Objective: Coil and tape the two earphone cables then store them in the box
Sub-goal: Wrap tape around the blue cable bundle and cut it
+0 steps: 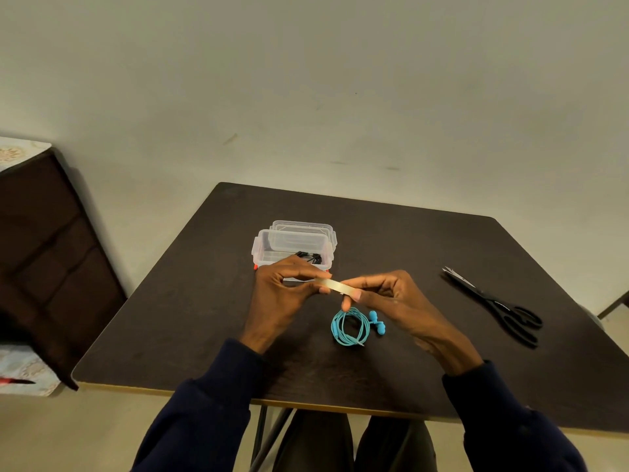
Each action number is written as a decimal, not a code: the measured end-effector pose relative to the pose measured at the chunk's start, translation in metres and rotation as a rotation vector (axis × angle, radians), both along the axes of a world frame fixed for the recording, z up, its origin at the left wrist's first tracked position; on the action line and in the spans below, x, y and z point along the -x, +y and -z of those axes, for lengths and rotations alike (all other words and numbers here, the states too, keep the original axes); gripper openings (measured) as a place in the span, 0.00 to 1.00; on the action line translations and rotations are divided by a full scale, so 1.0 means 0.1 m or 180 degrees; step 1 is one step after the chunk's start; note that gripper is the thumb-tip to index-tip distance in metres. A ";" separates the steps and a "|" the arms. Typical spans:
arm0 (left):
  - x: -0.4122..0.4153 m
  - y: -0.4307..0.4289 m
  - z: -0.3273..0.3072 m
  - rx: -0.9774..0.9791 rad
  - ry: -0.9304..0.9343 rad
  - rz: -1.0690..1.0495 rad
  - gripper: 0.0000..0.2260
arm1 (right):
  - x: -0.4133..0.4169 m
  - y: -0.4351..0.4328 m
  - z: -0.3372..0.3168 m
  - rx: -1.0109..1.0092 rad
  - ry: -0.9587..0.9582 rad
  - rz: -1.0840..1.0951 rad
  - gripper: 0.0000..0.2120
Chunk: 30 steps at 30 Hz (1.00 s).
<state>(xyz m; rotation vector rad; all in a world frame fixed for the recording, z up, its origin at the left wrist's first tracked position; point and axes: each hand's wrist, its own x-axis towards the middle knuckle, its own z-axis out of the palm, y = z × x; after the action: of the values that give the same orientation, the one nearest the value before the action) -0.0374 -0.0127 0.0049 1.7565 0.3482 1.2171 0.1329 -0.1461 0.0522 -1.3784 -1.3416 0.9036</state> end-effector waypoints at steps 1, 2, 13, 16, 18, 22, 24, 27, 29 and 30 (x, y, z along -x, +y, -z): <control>0.00 0.01 0.00 0.0020 -0.0044 0.0007 0.09 | 0.00 -0.01 0.00 -0.0011 0.0051 -0.0007 0.10; 0.01 0.03 0.01 0.0041 -0.0082 0.0010 0.09 | 0.00 -0.01 -0.01 -0.0023 0.0108 -0.0004 0.10; 0.03 -0.01 -0.09 -0.0475 0.0510 0.0088 0.15 | 0.04 0.01 0.03 -0.0284 0.0208 0.0274 0.10; -0.01 -0.09 -0.14 -0.1040 0.0624 -0.0219 0.12 | 0.07 0.02 0.02 -0.0361 0.0163 0.0272 0.10; 0.00 -0.10 -0.17 -0.0988 0.0486 -0.0238 0.09 | 0.07 0.01 0.02 -0.0328 0.0124 0.0276 0.09; 0.03 -0.11 -0.17 -0.0503 0.0275 -0.0057 0.06 | 0.06 -0.01 0.01 -0.0266 0.0160 0.0318 0.09; 0.03 -0.10 -0.15 -0.0341 0.0255 -0.0027 0.07 | 0.05 -0.01 0.01 -0.0255 0.0137 0.0263 0.08; 0.03 -0.06 -0.12 -0.0158 0.0238 -0.0024 0.08 | 0.04 -0.02 0.01 -0.0209 0.0137 0.0166 0.09; 0.03 -0.04 -0.10 -0.0113 0.0182 0.0025 0.09 | 0.03 -0.03 0.01 -0.0185 0.0156 0.0109 0.09; 0.02 -0.03 -0.09 -0.0107 0.0156 0.0048 0.09 | 0.03 -0.03 0.00 -0.0175 0.0175 0.0086 0.09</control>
<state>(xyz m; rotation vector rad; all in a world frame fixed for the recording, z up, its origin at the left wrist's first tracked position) -0.0399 -0.0160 0.0134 1.8173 0.3444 1.1769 0.1295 -0.1493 0.0519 -1.3175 -1.2941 0.8744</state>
